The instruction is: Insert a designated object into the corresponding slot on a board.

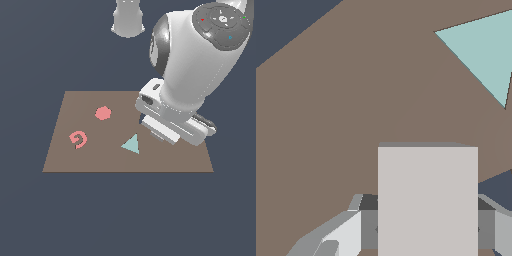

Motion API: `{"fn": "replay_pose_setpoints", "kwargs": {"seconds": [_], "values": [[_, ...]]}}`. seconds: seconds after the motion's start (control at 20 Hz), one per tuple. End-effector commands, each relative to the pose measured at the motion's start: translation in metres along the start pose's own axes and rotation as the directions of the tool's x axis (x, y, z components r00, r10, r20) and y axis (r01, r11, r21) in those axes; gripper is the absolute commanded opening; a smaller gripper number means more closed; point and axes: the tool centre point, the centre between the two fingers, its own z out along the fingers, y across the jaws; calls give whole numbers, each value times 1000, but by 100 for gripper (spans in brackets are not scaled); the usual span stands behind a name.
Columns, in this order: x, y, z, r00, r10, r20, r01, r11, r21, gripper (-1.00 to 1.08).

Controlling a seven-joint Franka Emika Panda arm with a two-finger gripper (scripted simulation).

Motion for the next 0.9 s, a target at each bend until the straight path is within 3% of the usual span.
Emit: {"fn": "replay_pose_setpoints", "kwargs": {"seconds": [0.0, 0.4, 0.85], "values": [[-6, 12, -1, 997, -77, -1, 77, 997, 1, -100], [-18, 46, -3, 962, -272, -1, 272, 962, 0, -100], [-20, 68, -4, 923, -386, -1, 386, 923, 0, -100]]}}
